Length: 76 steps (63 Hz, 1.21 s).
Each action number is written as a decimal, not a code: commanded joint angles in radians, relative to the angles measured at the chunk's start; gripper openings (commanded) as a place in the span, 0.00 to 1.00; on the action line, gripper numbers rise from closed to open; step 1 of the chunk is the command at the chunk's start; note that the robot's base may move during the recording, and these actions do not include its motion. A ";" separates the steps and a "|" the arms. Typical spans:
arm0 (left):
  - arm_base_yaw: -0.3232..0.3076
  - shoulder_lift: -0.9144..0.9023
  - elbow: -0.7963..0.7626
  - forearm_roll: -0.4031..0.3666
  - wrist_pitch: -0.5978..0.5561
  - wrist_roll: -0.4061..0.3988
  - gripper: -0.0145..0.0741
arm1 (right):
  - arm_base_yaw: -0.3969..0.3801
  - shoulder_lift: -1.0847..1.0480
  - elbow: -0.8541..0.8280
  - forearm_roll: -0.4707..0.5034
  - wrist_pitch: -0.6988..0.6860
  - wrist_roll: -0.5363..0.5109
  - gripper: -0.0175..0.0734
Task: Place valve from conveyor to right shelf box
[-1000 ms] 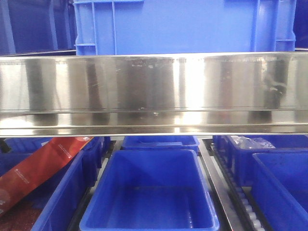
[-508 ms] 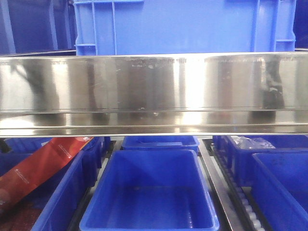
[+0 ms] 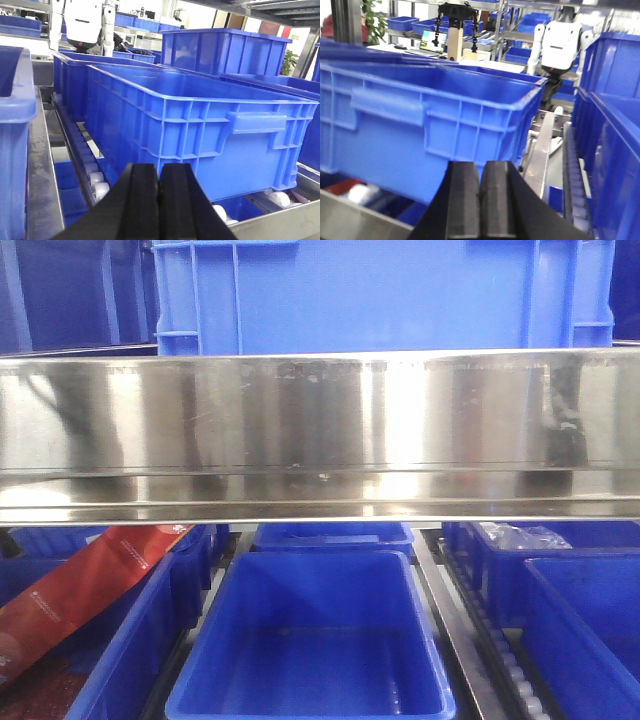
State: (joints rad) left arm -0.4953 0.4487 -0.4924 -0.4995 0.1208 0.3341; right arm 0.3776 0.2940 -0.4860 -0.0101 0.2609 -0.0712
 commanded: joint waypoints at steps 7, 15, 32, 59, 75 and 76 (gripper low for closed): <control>-0.006 -0.007 0.001 -0.006 -0.016 -0.004 0.04 | -0.086 -0.140 0.173 -0.035 -0.042 0.242 0.01; -0.006 -0.007 0.001 -0.006 -0.016 -0.004 0.04 | -0.189 -0.234 0.294 -0.053 -0.038 0.251 0.01; -0.006 -0.007 0.001 -0.006 -0.018 -0.004 0.04 | -0.289 -0.294 0.432 -0.026 -0.107 0.145 0.01; -0.006 -0.007 0.001 -0.006 -0.045 -0.004 0.04 | -0.314 -0.294 0.486 0.048 -0.246 0.039 0.01; -0.006 -0.007 0.001 -0.006 -0.059 -0.004 0.04 | -0.316 -0.294 0.486 0.062 -0.224 0.041 0.01; -0.006 -0.007 0.001 -0.006 -0.058 -0.004 0.04 | -0.316 -0.294 0.486 0.065 -0.224 0.041 0.01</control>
State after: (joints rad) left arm -0.4953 0.4487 -0.4924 -0.4995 0.0805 0.3341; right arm 0.0648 0.0037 -0.0020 0.0426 0.0414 -0.0201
